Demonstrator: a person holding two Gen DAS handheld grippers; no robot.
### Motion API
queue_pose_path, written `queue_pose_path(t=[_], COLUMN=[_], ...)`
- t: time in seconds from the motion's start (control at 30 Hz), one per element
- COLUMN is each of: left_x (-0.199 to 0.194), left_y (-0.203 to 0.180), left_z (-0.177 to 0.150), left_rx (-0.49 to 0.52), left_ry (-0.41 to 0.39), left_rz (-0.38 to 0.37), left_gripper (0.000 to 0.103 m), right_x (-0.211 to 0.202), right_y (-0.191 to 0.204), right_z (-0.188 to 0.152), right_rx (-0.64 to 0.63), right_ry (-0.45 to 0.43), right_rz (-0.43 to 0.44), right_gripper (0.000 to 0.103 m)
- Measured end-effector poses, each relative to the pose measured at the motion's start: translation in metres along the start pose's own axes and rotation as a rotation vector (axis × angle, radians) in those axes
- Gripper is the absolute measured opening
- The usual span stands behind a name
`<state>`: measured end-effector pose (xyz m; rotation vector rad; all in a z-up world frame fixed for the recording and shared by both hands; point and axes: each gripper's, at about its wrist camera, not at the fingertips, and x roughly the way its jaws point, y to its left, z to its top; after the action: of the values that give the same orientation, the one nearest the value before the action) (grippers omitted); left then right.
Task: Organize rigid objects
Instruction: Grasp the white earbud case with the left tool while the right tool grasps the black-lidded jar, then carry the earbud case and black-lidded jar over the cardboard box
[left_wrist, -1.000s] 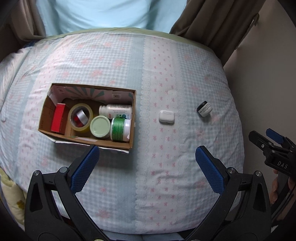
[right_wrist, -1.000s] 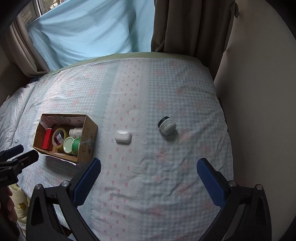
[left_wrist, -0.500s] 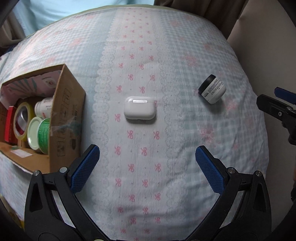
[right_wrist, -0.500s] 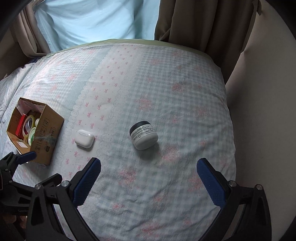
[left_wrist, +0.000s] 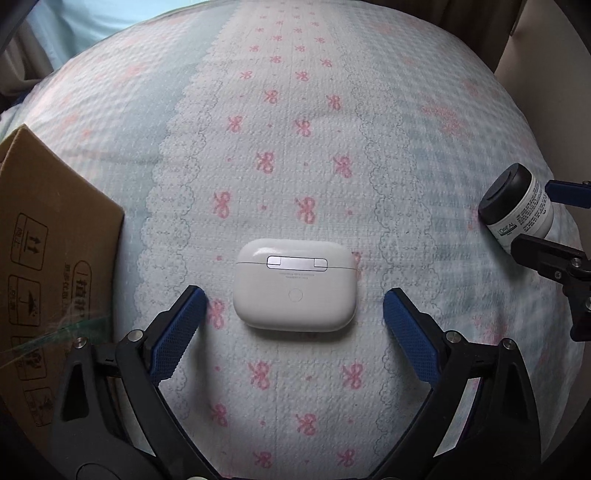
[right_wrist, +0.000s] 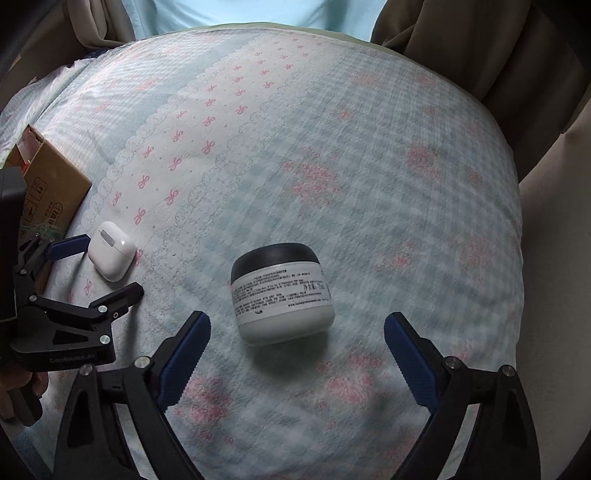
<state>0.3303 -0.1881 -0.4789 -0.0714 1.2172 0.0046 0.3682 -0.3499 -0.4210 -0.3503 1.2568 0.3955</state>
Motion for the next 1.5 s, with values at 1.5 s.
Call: queue_pose_path(t=[1.5], left_x=[-0.288], left_y=[0.040], left_z=[0.027], left_rx=[0.011], left_ry=[-0.177], left_rz=[-0.217], left_gripper=[0.057], right_x=[-0.209], right_y=[0.071], right_z=[0.020], right_rx=[0.132], right_ry=[-0.094], right_rz=[-0.037], right_gripper=[0.053])
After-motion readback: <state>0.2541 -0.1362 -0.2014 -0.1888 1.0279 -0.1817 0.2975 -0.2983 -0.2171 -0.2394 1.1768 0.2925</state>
